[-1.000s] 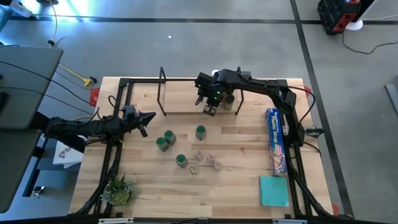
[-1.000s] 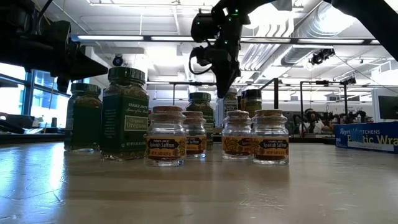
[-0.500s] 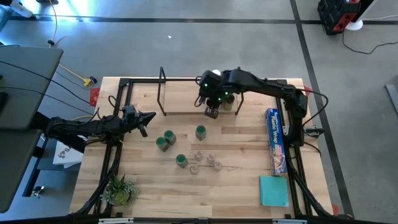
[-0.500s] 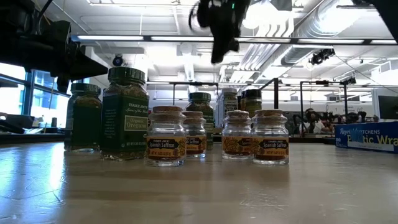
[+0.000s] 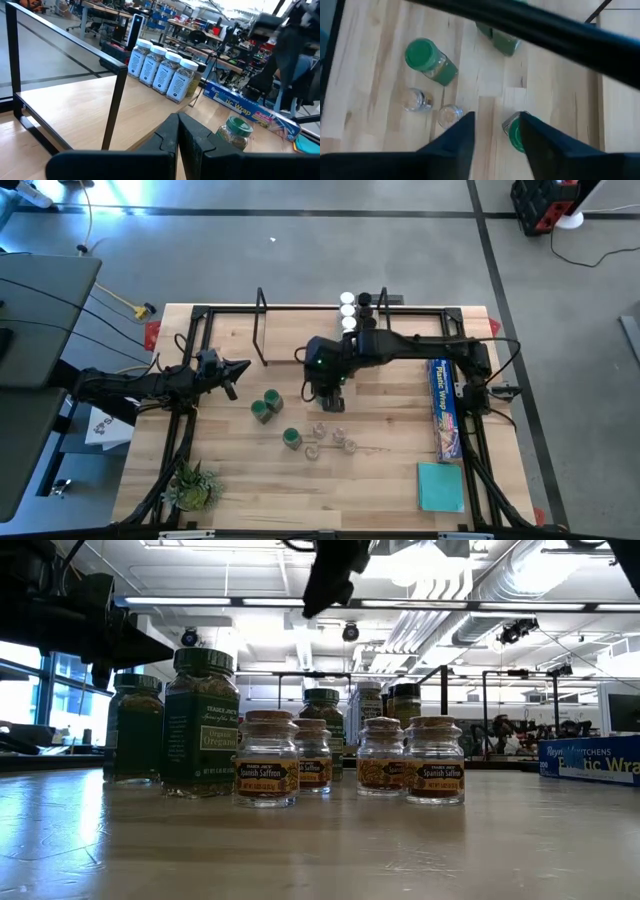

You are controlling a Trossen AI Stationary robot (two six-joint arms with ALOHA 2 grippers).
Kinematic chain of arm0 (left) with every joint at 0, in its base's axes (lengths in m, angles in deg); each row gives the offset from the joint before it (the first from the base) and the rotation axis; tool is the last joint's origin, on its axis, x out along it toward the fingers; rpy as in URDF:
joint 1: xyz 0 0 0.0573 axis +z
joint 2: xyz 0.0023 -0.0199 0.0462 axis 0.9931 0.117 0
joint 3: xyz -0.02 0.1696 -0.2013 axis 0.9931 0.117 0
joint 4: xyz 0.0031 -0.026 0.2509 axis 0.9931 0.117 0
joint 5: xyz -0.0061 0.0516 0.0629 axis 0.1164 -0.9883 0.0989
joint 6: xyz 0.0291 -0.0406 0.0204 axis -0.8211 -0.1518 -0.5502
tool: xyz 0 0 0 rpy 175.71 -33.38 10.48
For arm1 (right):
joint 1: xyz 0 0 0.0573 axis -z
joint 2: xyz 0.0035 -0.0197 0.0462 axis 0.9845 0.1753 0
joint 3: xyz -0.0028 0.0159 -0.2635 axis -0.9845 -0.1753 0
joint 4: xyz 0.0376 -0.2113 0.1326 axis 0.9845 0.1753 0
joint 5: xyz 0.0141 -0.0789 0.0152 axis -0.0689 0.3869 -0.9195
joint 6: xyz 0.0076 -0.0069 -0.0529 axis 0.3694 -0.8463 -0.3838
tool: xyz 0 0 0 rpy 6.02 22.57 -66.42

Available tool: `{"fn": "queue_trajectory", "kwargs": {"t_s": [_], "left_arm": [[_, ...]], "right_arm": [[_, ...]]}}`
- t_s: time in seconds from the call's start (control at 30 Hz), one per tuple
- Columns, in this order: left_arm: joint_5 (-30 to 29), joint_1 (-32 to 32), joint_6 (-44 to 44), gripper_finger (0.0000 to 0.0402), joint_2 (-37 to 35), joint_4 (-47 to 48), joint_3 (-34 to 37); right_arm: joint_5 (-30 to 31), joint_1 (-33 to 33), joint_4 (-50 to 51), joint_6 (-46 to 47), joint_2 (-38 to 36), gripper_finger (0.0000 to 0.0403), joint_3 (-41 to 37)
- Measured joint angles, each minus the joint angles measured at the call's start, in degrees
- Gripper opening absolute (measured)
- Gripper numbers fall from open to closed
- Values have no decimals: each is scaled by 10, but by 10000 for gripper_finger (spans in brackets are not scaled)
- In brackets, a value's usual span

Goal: Shelf spices
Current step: Put the top right green seasoning bottle on the shelf

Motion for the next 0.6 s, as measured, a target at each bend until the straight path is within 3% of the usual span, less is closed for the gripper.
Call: {"fn": "queue_trajectory", "kwargs": {"t_s": [0.33,0.47,0.6], "left_arm": [[0,0,0,5,0,0,0],[0,0,0,5,0,0,0],[0,0,0,5,0,0,0]], "right_arm": [[-16,32,14,-134,48,296,0],[-14,41,22,-181,67,325,-1],[-12,51,44,-236,93,329,0]]}}
